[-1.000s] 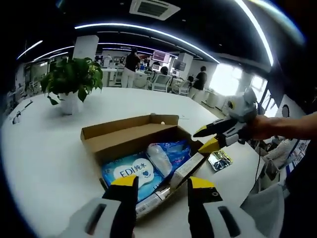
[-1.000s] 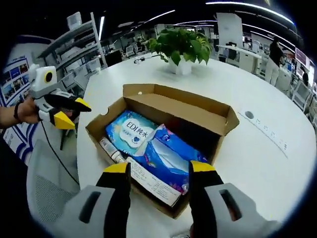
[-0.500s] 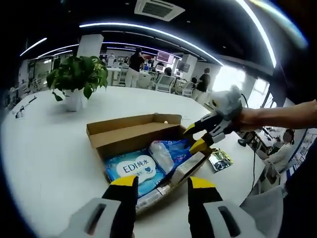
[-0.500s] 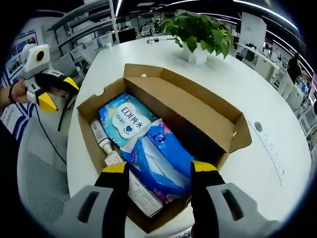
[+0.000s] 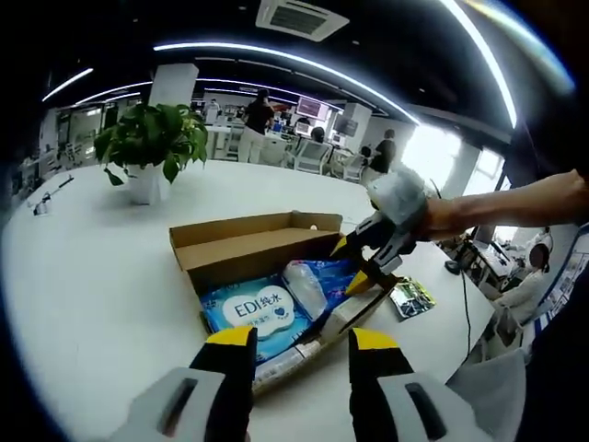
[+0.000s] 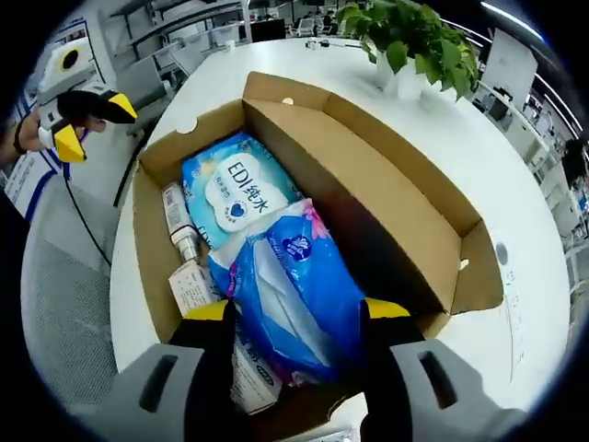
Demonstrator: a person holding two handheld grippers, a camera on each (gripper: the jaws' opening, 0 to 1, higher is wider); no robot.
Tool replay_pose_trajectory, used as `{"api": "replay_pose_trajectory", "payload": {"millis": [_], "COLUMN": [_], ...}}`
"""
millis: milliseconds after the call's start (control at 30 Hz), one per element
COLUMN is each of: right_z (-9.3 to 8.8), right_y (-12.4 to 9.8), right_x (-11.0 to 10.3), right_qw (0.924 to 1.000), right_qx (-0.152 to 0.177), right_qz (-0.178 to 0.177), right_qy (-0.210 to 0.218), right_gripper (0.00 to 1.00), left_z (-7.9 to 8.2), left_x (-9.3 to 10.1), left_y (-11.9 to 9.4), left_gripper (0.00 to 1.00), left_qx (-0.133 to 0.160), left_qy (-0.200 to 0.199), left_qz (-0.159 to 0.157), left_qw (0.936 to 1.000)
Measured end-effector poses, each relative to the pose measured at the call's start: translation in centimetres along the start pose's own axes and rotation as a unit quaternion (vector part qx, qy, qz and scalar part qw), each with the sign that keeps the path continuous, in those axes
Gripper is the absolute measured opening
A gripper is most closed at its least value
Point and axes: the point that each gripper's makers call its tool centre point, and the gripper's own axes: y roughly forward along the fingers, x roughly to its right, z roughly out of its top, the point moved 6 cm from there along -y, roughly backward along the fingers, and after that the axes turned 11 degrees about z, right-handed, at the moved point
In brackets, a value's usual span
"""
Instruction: Operate the shoe box by opening the lid, removing the specified soft item, and placing it in the target area until the item is outside and the box remains undamaged.
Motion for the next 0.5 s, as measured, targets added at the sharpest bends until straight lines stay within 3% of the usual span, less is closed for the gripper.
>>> {"api": "replay_pose_trajectory", "payload": {"millis": [133,500], "right_z": [-0.2,0.2], "right_y": [1.0,2.5], "right_x": [0.9,0.3], "right_qw": [0.9998,0.9966], "right_qx": [-0.016,-0.059], "right_qz": [0.010,0.002], "right_qy": [-0.002,-0.057], "right_gripper": [0.53,0.54], "left_z": [-0.4,-1.0], "left_x": [-0.6,-0.6], "left_y": [0.0,0.0], "left_gripper": [0.40,0.40], "left_qx": [-0.003,-0.012], "left_qy": [-0.005,-0.006], "left_qz": [0.005,0.009], "left_qw": [1.0000,0.9999]}}
